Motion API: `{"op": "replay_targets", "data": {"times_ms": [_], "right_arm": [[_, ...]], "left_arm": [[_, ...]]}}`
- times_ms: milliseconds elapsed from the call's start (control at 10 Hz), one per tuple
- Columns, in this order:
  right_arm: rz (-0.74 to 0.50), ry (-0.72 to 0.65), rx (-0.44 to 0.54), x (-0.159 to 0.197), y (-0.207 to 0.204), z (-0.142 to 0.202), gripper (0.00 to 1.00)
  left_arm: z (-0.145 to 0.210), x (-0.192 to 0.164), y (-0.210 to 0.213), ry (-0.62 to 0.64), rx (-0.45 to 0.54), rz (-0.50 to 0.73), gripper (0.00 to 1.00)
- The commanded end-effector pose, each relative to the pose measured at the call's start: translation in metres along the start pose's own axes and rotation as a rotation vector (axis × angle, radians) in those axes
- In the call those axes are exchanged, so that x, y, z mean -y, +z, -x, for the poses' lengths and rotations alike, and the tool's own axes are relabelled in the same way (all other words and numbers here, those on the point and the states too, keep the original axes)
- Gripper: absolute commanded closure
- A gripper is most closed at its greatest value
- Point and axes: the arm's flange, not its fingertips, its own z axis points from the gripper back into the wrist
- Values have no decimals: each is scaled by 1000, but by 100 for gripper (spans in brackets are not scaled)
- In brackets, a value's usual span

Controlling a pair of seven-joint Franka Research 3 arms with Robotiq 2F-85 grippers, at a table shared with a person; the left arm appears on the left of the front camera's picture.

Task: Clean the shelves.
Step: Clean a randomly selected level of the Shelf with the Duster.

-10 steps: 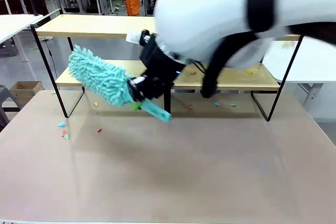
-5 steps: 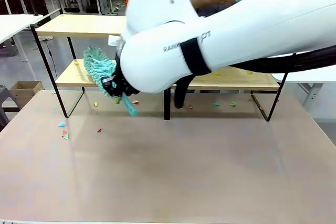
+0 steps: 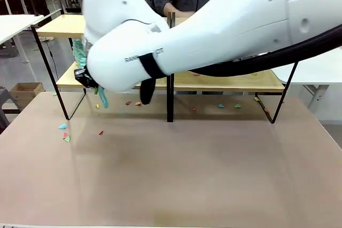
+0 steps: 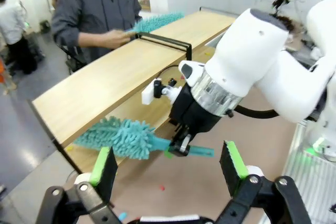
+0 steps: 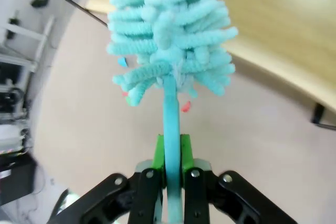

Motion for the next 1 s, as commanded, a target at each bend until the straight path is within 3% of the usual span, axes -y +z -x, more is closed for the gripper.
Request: {"op": "replay_targets", "data": {"times_ms": [0, 600, 900], "right_arm": [[61, -10, 30, -36, -11, -6, 88], [174, -49, 77, -36, -2, -2, 88], [255, -68, 23, -28, -5, -6, 88]], "left_arm": [[1, 0, -1, -2, 2, 6, 0], [1, 0, -1, -2, 2, 6, 0], [1, 0, -1, -2, 2, 6, 0]]}}
